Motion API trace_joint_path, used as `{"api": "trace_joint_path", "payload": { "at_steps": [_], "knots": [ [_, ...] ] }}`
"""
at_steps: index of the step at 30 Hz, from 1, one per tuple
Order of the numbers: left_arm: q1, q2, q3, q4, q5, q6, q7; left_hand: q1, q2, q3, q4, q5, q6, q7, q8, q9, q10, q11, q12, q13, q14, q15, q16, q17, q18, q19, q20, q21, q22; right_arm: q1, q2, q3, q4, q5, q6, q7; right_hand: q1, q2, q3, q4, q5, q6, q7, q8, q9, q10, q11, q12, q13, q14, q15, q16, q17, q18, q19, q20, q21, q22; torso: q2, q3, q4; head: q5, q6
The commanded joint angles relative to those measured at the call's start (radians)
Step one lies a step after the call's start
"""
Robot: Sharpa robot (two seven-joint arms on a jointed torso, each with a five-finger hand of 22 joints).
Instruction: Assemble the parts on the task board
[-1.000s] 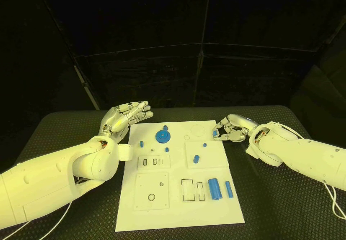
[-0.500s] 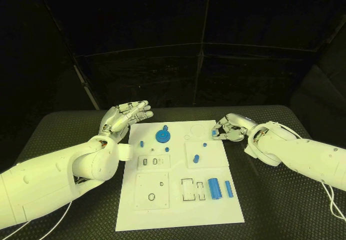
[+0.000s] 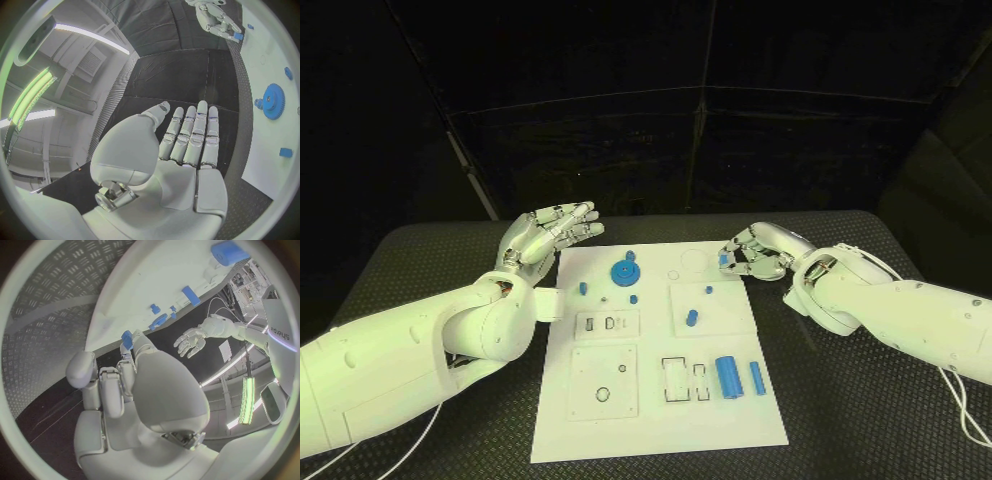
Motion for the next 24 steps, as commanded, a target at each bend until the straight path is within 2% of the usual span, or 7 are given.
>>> {"api": "trace_joint_path", "payload": {
  "at_steps": [1,7,12,19,24],
  "knots": [
    [0.001,0.001,0.001,-0.002,-0.002,0.014,0.005,-0.013,-0.003,0.006,0.002,0.000,0.007,0.026,-0.003,-0.001,0.004,0.002,-0.008,-0.001,0.009,0.000,-0.007,-0.002,0.013,0.007,0.002,0.001,-0.002,0.002,-0.001,0.001,0.061,-0.011,-0.054,-0.089,0.021,0.030,0.008,-0.001,0.011,0.026,-0.021,0.004,0.006,0.028,-0.032,-0.001,0.018,0.090,-0.006,0.005,0.196,-0.010,0.002,-0.003,0.005,-0.001,-0.001,-0.0002,0.0011,0.009,-0.003],
    [0.001,0.002,0.001,-0.007,-0.002,0.015,0.006,-0.013,-0.002,0.007,0.003,0.001,0.009,0.024,-0.003,-0.001,0.006,0.001,-0.008,-0.001,0.011,0.000,-0.008,-0.002,0.013,0.008,0.002,0.001,-0.002,0.002,0.026,0.000,0.176,-0.048,-0.048,-0.208,0.011,0.025,0.009,0.000,0.019,0.024,-0.020,0.003,0.004,0.025,-0.032,-0.007,0.013,0.088,-0.007,0.003,0.189,-0.010,0.001,-0.005,0.003,-0.005,0.001,-0.0007,0.0034,0.030,-0.006],
    [0.002,0.004,0.001,-0.009,-0.002,0.016,0.005,-0.013,-0.002,0.007,0.003,0.001,0.009,0.024,-0.003,-0.001,0.006,0.001,-0.008,-0.001,0.011,0.000,-0.008,-0.002,0.013,0.008,0.002,0.001,-0.002,0.002,0.075,0.000,0.237,-0.093,-0.038,-0.274,0.001,0.018,0.006,0.002,0.019,0.024,-0.020,0.002,0.004,0.024,-0.032,-0.009,0.010,0.088,-0.007,0.001,0.186,-0.010,0.000,-0.005,0.002,-0.006,0.001,-0.0004,0.0029,0.044,-0.009],
    [0.002,0.007,0.001,-0.012,0.006,0.020,0.002,-0.014,-0.002,0.007,0.003,0.001,0.010,0.024,-0.003,-0.001,0.007,0.001,-0.009,-0.001,0.013,0.000,-0.008,-0.002,0.013,0.009,0.002,0.001,-0.003,-0.005,0.147,0.000,0.250,-0.144,0.000,-0.320,-0.004,0.013,0.005,0.002,0.016,0.024,-0.020,0.002,0.003,0.022,-0.032,-0.012,0.008,0.087,-0.007,0.000,0.183,-0.009,-0.001,-0.006,0.000,-0.010,0.001,-0.0028,0.0011,0.052,-0.016],
    [0.002,0.010,0.001,-0.014,0.012,0.023,-0.001,-0.014,-0.002,0.008,0.003,0.001,0.010,0.024,-0.003,-0.001,0.007,0.001,-0.009,-0.001,0.013,0.000,-0.008,-0.002,0.013,0.009,0.002,0.001,-0.003,-0.020,0.199,0.000,0.238,-0.177,0.026,-0.335,-0.005,0.012,0.005,0.002,0.015,0.023,-0.020,0.001,0.003,0.022,-0.031,-0.013,0.007,0.087,-0.007,0.000,0.183,-0.009,-0.002,-0.006,-0.001,-0.012,0.002,-0.0022,0.0024,0.060,-0.021]
  ]
}}
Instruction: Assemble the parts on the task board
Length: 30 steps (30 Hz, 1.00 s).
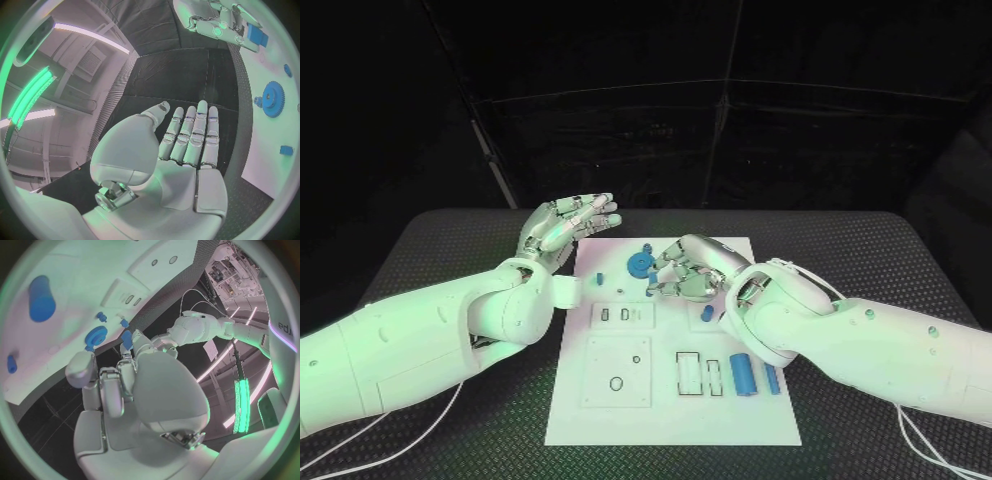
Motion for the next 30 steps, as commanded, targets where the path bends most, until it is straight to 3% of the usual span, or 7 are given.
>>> {"api": "trace_joint_path", "payload": {
  "at_steps": [1,5,10,15,30],
  "knots": [
    [0.002,0.003,0.001,-0.001,0.009,0.018,0.001,-0.010,0.002,0.005,0.000,0.001,0.010,0.024,-0.003,-0.001,0.007,0.000,-0.005,-0.001,0.006,0.000,-0.005,-0.001,0.013,0.009,0.002,0.001,-0.001,-0.009,0.024,0.000,-0.006,-0.072,0.040,-0.048,-0.001,0.005,-0.003,0.004,-0.003,0.024,-0.018,0.003,0.003,0.018,-0.027,-0.003,0.006,0.087,-0.007,0.000,0.183,-0.009,-0.002,-0.006,-0.001,-0.001,0.001,0.0002,-0.0002,0.009,-0.002],
    [0.002,0.004,0.001,-0.006,0.010,0.021,-0.001,-0.010,0.002,0.005,0.000,0.001,0.010,0.024,-0.003,-0.001,0.007,0.000,-0.005,-0.001,0.006,0.000,-0.005,-0.001,0.013,0.009,0.002,0.001,-0.001,-0.020,0.060,0.000,-0.021,-0.121,0.058,-0.053,-0.001,0.005,-0.003,0.004,-0.003,0.024,-0.017,0.003,0.002,0.018,-0.027,-0.003,0.006,0.087,-0.007,0.000,0.184,-0.009,-0.002,-0.006,-0.001,-0.001,0.001,0.0012,-0.0012,0.017,-0.007],
    [0.003,0.005,0.001,-0.009,0.011,0.022,-0.001,-0.010,0.002,0.005,0.000,0.001,0.011,0.024,-0.003,-0.001,0.008,0.000,-0.005,-0.001,0.006,0.000,-0.005,-0.001,0.013,0.009,0.001,0.001,-0.001,-0.027,0.091,-0.025,-0.037,-0.180,0.079,-0.066,-0.005,0.001,-0.004,0.004,-0.005,0.024,-0.017,0.002,0.002,0.018,-0.027,-0.002,0.008,0.088,-0.007,0.001,0.186,-0.009,-0.002,-0.006,-0.001,0.000,0.001,0.0012,-0.0013,0.025,-0.010],
    [0.003,0.006,0.001,-0.008,0.011,0.023,0.001,-0.010,0.002,0.005,0.000,0.001,0.011,0.024,-0.003,-0.001,0.008,0.000,-0.005,-0.001,0.006,0.000,-0.005,-0.001,0.013,0.009,0.001,0.001,-0.001,-0.036,0.113,-0.034,-0.049,-0.215,0.095,-0.083,-0.010,-0.001,-0.005,0.006,-0.008,0.022,-0.016,0.001,0.001,0.019,-0.026,-0.002,0.009,0.088,-0.006,0.002,0.189,-0.009,-0.001,-0.006,0.000,0.001,0.001,0.0012,-0.0003,0.029,-0.014],
    [0.003,0.006,0.001,-0.006,0.011,0.023,0.001,-0.010,0.002,0.005,0.000,0.000,0.011,0.023,-0.004,-0.001,0.008,0.000,-0.006,-0.001,0.007,-0.001,-0.006,-0.002,0.013,0.010,0.001,0.001,-0.002,-0.045,0.123,-0.037,-0.060,-0.260,0.100,-0.115,-0.014,-0.003,-0.006,0.007,-0.009,0.022,-0.016,0.000,0.001,0.019,-0.026,-0.002,0.009,0.088,-0.006,0.002,0.188,-0.009,-0.001,-0.005,0.000,0.001,0.001,0.0018,-0.0018,0.034,-0.022]
  ]
}}
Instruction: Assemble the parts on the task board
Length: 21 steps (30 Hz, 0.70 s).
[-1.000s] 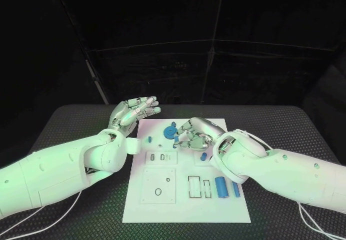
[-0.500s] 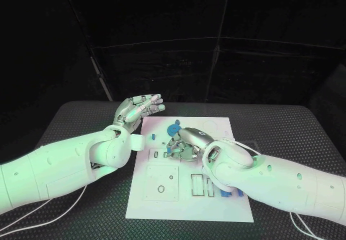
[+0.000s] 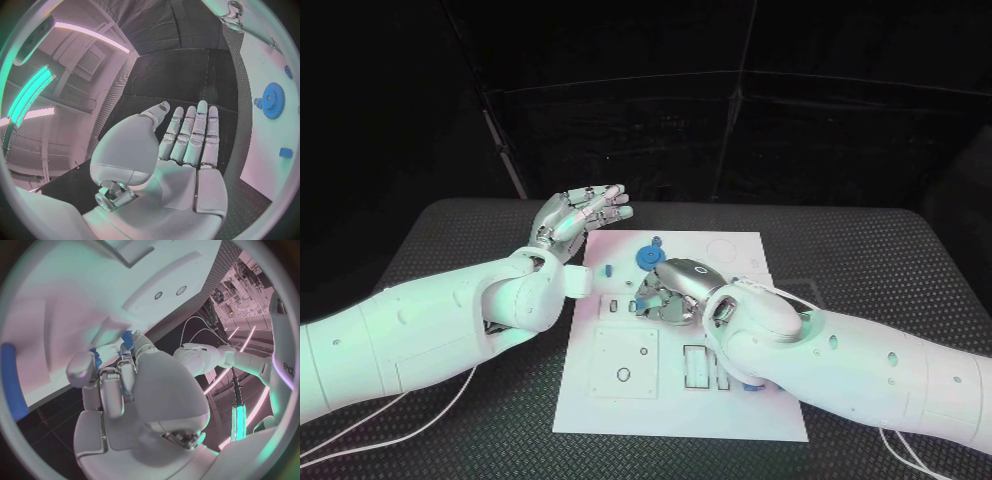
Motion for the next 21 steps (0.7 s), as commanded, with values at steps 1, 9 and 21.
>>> {"api": "trace_joint_path", "payload": {
  "at_steps": [1,9,21],
  "knots": [
    [0.002,0.001,0.001,0.002,0.002,0.013,0.005,-0.010,0.002,0.005,0.000,0.000,0.004,0.023,-0.004,-0.001,0.008,0.000,-0.006,-0.001,0.007,-0.001,-0.006,-0.002,0.013,0.006,-0.002,0.001,-0.001,0.001,0.001,0.000,-0.001,-0.036,0.017,-0.022,-0.009,0.002,0.000,0.003,-0.003,0.021,-0.016,0.006,0.001,0.019,-0.026,-0.002,0.009,0.088,-0.006,0.002,0.188,-0.009,0.000,-0.005,0.000,0.001,0.000,0.0002,-0.0003,0.000,-0.002],
    [0.002,0.002,0.001,0.001,0.002,0.014,0.005,-0.010,0.002,0.005,0.000,0.000,0.004,0.023,-0.004,-0.001,0.008,0.000,-0.006,-0.001,0.007,-0.001,-0.006,-0.002,0.013,0.006,-0.002,0.001,-0.001,-0.003,0.007,0.000,-0.010,-0.045,0.021,-0.034,-0.011,0.000,-0.001,0.003,-0.003,0.021,-0.016,0.005,0.000,0.018,-0.026,-0.004,0.007,0.088,-0.006,0.001,0.187,-0.009,-0.001,-0.005,-0.001,0.001,0.001,-0.0004,0.0010,0.000,-0.003],
    [0.002,0.002,0.001,0.002,0.002,0.014,0.004,-0.010,0.002,0.005,0.000,0.000,0.004,0.023,-0.004,-0.001,0.008,0.000,-0.006,-0.001,0.007,-0.001,-0.006,-0.002,0.013,0.007,-0.002,0.000,-0.001,-0.005,0.014,0.000,-0.026,-0.046,0.037,-0.039,-0.017,-0.005,-0.002,0.004,-0.002,0.018,-0.015,0.003,-0.001,0.016,-0.025,-0.007,0.004,0.087,-0.006,0.000,0.185,-0.009,-0.001,-0.005,-0.002,-0.001,0.000,-0.0004,0.0000,0.003,-0.006]
  ]
}}
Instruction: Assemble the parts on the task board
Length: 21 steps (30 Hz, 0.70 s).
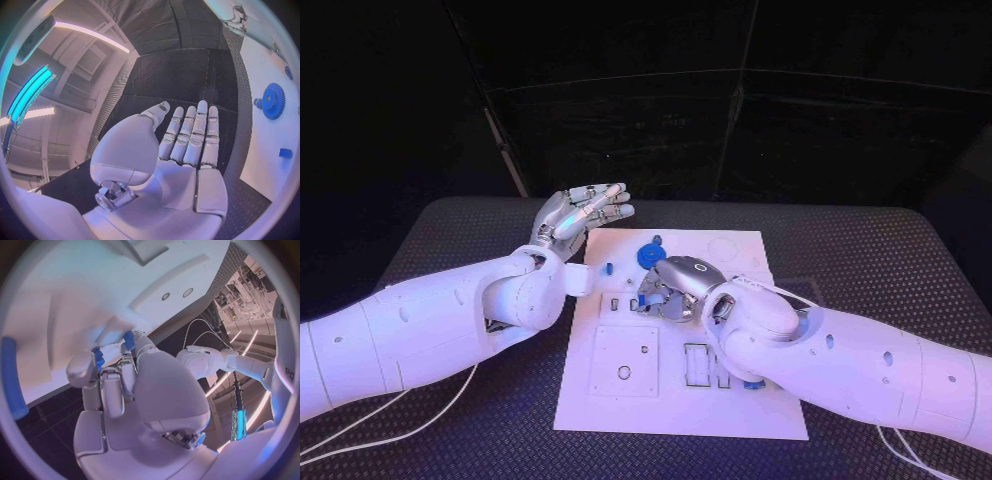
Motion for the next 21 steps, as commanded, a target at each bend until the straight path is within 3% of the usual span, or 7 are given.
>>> {"api": "trace_joint_path", "payload": {
  "at_steps": [1,21],
  "knots": [
    [0.002,0.001,0.001,0.002,0.001,0.013,0.004,-0.011,0.002,0.005,0.000,0.000,0.004,0.023,-0.004,-0.001,0.008,0.000,-0.006,-0.001,0.008,-0.001,-0.006,-0.001,0.013,0.007,-0.002,0.000,-0.001,-0.003,0.000,-0.003,-0.006,-0.010,0.032,-0.017,-0.006,0.005,0.000,0.002,0.003,0.015,-0.012,-0.001,0.000,0.014,-0.024,-0.008,-0.001,0.087,-0.005,0.000,0.184,-0.009,-0.002,-0.005,-0.003,-0.003,0.000,0.0001,-0.0005,0.001,-0.001],
    [0.002,0.002,0.001,0.002,0.000,0.015,0.005,-0.012,-0.001,0.006,0.000,0.000,0.003,0.026,-0.007,-0.001,0.008,0.001,-0.010,-0.001,0.008,0.000,-0.010,-0.002,0.013,0.007,-0.002,-0.001,-0.003,-0.007,0.005,-0.003,-0.013,-0.012,0.047,-0.031,-0.035,-0.050,-0.015,0.004,0.026,-0.020,0.005,-0.026,-0.009,0.003,-0.010,-0.021,-0.011,0.086,0.006,-0.002,0.181,-0.008,-0.007,0.004,-0.010,-0.012,0.000,0.0003,-0.0004,0.000,-0.001]
  ]
}}
